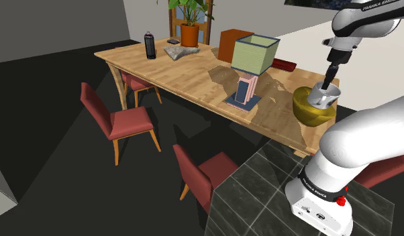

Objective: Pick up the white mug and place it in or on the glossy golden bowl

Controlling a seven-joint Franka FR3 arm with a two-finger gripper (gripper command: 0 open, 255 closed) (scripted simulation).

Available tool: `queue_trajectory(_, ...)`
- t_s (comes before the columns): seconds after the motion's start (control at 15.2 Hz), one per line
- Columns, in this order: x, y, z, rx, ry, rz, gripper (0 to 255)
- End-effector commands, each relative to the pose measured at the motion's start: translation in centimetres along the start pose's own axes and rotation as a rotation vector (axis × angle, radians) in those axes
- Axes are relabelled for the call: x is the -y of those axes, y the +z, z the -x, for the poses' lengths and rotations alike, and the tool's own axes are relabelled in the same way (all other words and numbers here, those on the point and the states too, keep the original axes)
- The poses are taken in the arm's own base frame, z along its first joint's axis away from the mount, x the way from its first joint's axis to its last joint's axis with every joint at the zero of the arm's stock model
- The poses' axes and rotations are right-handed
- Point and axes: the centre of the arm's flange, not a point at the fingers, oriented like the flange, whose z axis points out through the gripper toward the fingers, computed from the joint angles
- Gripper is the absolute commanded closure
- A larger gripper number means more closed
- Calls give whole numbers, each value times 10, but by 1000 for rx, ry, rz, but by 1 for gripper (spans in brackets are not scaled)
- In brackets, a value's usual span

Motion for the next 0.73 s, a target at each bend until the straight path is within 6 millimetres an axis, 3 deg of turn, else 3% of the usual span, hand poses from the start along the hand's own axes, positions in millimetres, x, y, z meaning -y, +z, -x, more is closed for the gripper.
queue_trajectory(0.0, 1, -19, 0, 0, 0, -1, 0)
queue_trajectory(0.13, 1, -42, 0, 0, 0, -1, 0)
queue_trajectory(0.66, 1, -42, 0, 0, 0, -1, 0)
